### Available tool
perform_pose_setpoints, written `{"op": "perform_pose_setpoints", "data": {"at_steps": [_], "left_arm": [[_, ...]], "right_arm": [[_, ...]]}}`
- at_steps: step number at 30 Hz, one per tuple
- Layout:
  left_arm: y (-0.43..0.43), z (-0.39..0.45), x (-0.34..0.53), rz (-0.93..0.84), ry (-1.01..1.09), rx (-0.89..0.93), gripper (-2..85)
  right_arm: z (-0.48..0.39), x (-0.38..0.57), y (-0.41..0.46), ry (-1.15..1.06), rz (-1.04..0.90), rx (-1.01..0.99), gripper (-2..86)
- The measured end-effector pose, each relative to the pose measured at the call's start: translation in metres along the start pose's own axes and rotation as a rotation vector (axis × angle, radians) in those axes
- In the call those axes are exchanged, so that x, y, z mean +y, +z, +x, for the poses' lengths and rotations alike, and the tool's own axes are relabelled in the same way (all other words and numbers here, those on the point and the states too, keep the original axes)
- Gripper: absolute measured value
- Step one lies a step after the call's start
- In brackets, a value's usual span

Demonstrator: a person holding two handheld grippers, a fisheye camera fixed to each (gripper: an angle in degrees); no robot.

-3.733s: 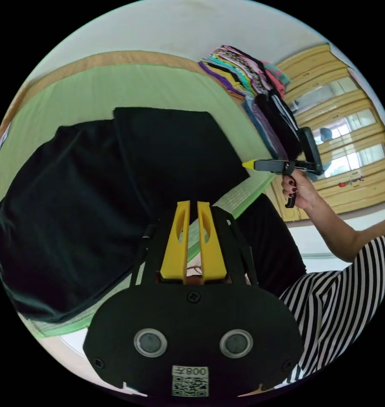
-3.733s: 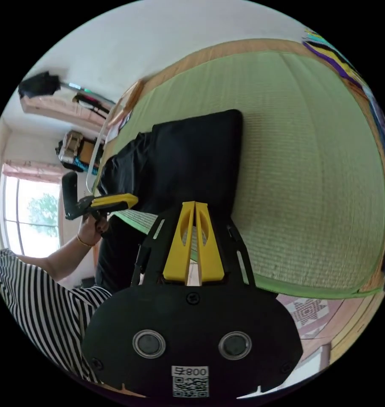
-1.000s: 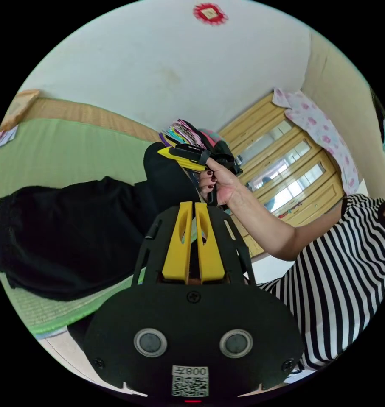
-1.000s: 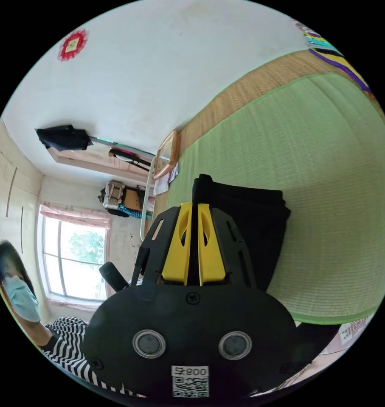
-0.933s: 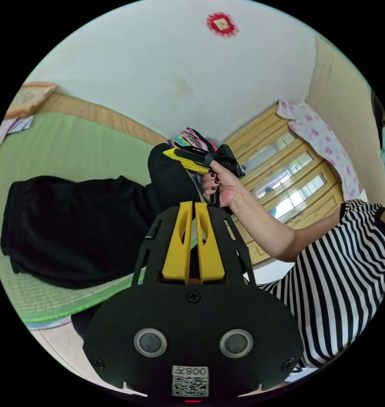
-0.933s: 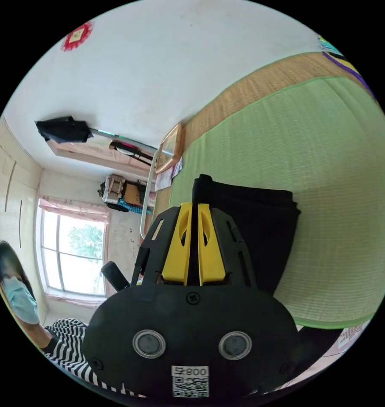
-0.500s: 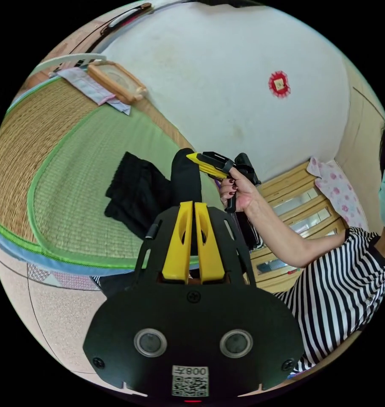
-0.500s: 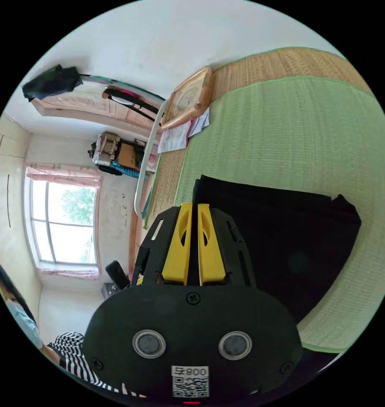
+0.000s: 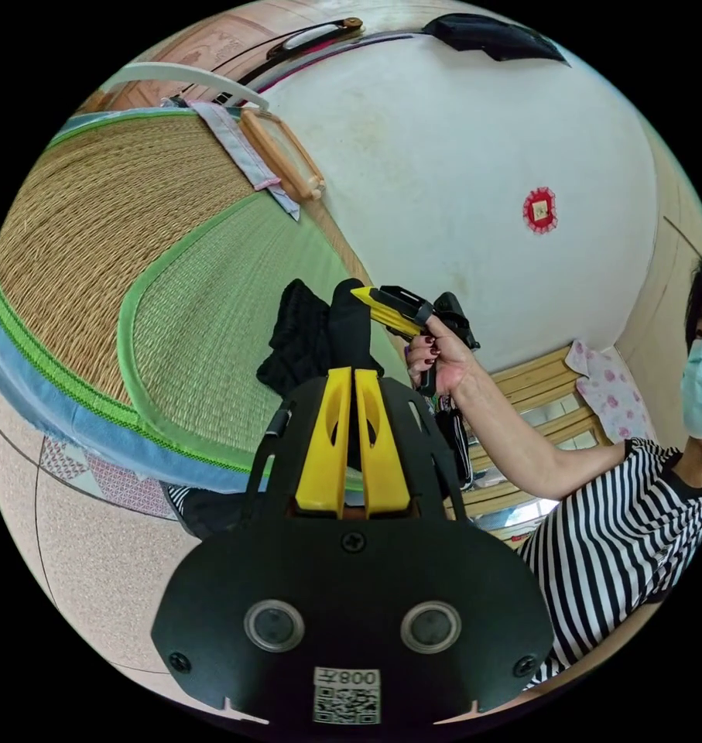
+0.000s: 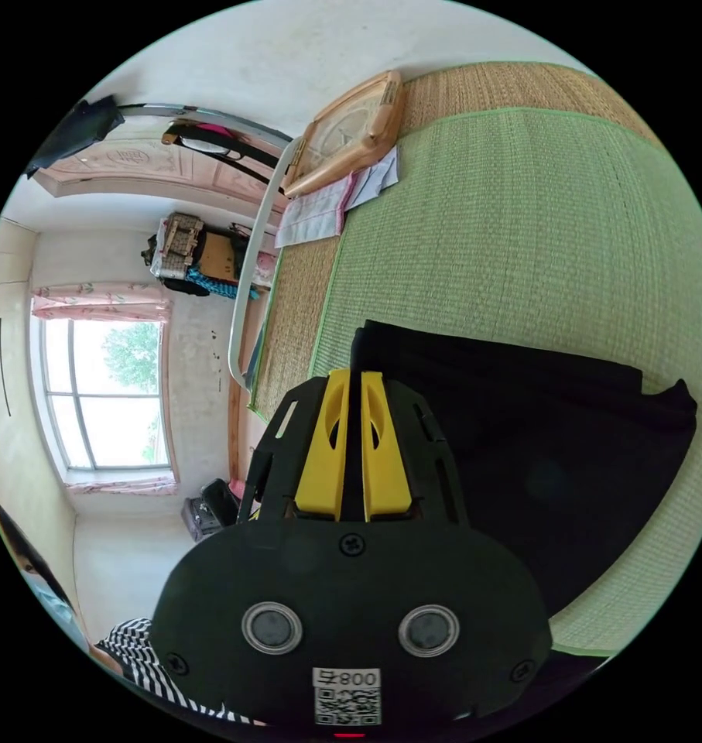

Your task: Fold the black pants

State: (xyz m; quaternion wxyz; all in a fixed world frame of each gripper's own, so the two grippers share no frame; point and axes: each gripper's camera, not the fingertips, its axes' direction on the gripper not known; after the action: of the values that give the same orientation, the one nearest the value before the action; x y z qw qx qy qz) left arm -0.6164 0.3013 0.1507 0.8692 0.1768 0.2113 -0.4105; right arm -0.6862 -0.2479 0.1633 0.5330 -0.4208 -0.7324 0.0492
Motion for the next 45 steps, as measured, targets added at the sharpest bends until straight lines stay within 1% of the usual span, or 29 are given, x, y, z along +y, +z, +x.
{"op": "perform_pose_setpoints", "data": {"at_steps": [4, 10, 12, 14, 15, 18, 20, 23, 27, 31, 33, 34, 37, 41, 45], "left_arm": [[-0.010, -0.021, -0.001, 0.030, -0.058, -0.024, 0.6], [-0.034, -0.016, 0.001, 0.153, -0.030, -0.083, 0.2], [-0.031, -0.008, -0.004, 0.133, 0.018, -0.076, 0.1], [-0.017, 0.002, -0.013, 0.058, 0.082, -0.078, 0.1], [-0.013, 0.003, -0.015, 0.034, 0.096, -0.088, 0.1], [0.008, 0.004, -0.028, -0.063, 0.116, -0.198, 0.0], [0.021, -0.002, -0.035, -0.127, 0.085, -0.290, 0.0], [0.021, -0.004, -0.040, -0.118, 0.071, -0.285, 0.0], [0.017, 0.006, -0.046, -0.115, 0.090, -0.297, 0.1], [0.016, 0.028, -0.058, -0.089, 0.158, -0.285, 0.1], [0.020, 0.034, -0.066, -0.105, 0.181, -0.318, 0.1], [0.025, 0.035, -0.071, -0.120, 0.184, -0.363, 0.1], [0.034, 0.033, -0.080, -0.144, 0.180, -0.463, 0.0], [0.034, 0.037, -0.086, -0.133, 0.156, -0.437, 0.0], [0.031, 0.056, -0.093, -0.114, 0.169, -0.443, 0.0]], "right_arm": [[-0.014, -0.015, 0.008, 0.008, -0.028, -0.018, 2.3], [-0.048, -0.030, 0.004, -0.075, -0.036, -0.111, 1.2], [-0.063, -0.031, 0.000, -0.131, -0.048, -0.095, 0.6], [-0.074, -0.030, 0.002, -0.176, -0.073, -0.078, 0.3], [-0.081, -0.030, 0.006, -0.204, -0.093, -0.041, 0.2], [-0.100, -0.037, 0.023, -0.270, -0.139, 0.077, 0.1], [-0.113, -0.043, 0.034, -0.319, -0.161, 0.164, 0.1], [-0.130, -0.055, 0.053, -0.384, -0.207, 0.279, 0.1], [-0.141, -0.064, 0.058, -0.399, -0.206, 0.271, 0.0], [-0.149, -0.059, 0.048, -0.423, -0.172, 0.238, 0.0], [-0.153, -0.047, 0.027, -0.452, -0.124, 0.178, 0.1], [-0.153, -0.042, 0.022, -0.460, -0.115, 0.175, 0.1], [-0.143, -0.015, 0.008, -0.480, -0.122, 0.205, 0.2], [-0.115, 0.018, 0.015, -0.466, -0.223, 0.315, 0.2], [-0.101, 0.044, 0.010, -0.441, -0.218, 0.296, 0.2]]}}
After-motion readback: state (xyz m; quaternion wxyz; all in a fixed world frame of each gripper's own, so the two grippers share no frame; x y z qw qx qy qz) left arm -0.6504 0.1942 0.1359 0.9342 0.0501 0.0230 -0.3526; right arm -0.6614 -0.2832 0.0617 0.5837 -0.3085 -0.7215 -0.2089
